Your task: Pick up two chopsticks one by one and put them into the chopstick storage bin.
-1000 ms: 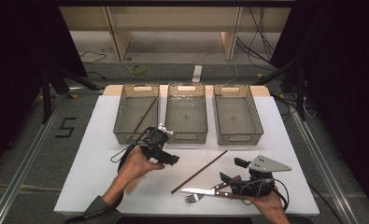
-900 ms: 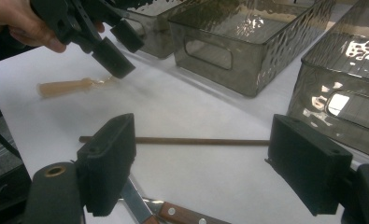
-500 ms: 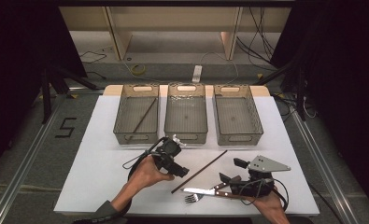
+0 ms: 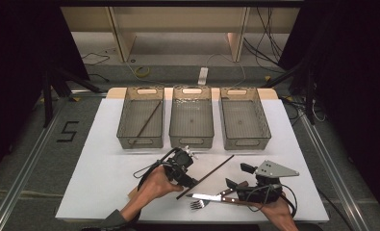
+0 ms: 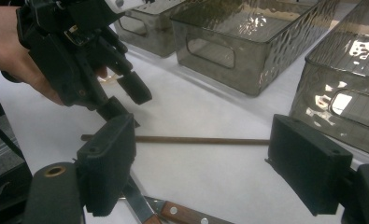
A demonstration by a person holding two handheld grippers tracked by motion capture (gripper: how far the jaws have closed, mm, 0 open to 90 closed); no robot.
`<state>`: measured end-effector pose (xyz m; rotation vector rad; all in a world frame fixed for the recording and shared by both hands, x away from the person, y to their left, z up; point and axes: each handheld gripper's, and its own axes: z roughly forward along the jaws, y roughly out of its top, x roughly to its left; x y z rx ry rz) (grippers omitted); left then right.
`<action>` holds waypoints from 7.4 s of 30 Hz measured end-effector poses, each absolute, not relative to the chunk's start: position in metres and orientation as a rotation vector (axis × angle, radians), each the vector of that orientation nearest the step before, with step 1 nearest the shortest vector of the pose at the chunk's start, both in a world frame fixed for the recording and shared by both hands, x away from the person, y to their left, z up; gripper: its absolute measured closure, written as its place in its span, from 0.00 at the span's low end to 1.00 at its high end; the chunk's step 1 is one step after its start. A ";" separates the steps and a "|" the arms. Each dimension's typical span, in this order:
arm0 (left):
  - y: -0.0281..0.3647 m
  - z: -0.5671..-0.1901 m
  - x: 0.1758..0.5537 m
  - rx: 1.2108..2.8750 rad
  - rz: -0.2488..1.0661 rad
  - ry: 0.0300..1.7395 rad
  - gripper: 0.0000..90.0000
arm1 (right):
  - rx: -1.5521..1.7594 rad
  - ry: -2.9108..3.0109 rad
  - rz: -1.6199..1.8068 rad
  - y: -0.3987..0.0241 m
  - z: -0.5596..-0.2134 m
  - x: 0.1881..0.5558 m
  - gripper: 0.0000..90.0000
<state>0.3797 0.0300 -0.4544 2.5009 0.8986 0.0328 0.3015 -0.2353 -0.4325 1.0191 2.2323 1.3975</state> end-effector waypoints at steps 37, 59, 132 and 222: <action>0.012 -0.466 0.367 2.594 0.132 0.782 0.89 | 1.019 2.237 1.390 -0.235 -0.433 0.302 0.27; 0.016 -0.459 0.367 2.574 0.147 0.744 0.93 | 1.020 2.231 1.394 -0.236 -0.432 0.301 0.27; 0.189 -0.356 0.454 2.027 0.382 1.182 0.93 | 1.034 2.234 1.394 -0.237 -0.434 0.303 0.27; 0.201 -0.378 0.457 1.979 0.282 1.338 0.29 | 1.030 2.238 1.398 -0.236 -0.434 0.303 0.27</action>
